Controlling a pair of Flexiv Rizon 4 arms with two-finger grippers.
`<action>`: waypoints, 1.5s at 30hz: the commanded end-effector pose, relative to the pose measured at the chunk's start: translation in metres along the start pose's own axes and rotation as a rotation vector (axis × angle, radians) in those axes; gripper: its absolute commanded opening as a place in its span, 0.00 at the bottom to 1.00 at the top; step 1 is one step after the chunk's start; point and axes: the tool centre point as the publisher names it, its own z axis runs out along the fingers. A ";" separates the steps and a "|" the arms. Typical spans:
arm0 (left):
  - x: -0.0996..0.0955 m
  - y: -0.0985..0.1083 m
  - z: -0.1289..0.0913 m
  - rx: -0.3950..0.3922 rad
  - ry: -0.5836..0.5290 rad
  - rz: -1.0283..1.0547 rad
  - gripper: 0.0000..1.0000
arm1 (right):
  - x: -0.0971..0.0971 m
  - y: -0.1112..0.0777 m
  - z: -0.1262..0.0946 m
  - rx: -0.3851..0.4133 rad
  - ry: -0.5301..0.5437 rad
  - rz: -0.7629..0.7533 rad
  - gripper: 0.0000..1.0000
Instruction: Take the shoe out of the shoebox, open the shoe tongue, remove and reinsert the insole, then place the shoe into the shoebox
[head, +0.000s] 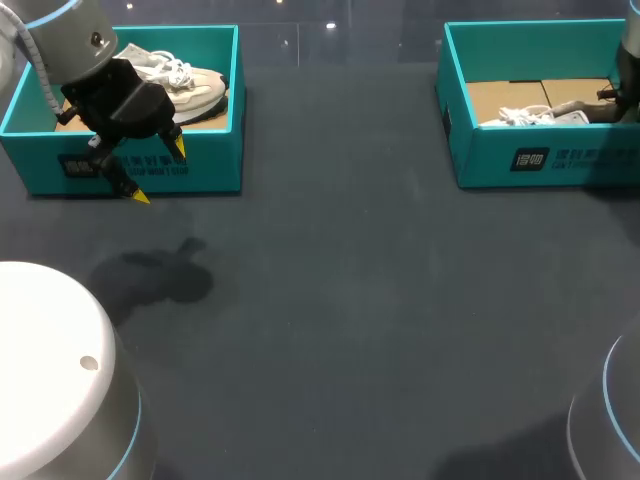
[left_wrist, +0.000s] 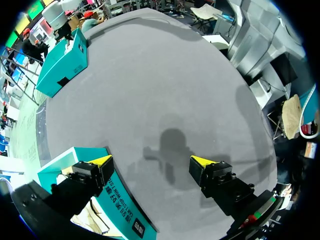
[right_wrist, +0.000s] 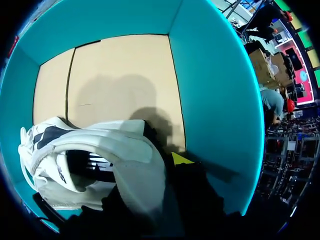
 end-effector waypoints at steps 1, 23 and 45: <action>0.000 0.000 0.000 -0.002 0.001 0.001 1.00 | 0.001 0.003 0.005 0.010 0.013 -0.007 0.00; 0.000 0.000 0.000 -0.002 0.001 0.001 1.00 | 0.001 0.003 -0.011 -0.005 0.040 -0.009 0.44; 0.000 0.000 0.000 -0.002 0.001 0.001 1.00 | 0.015 -0.001 -0.072 -0.035 0.066 -0.011 1.00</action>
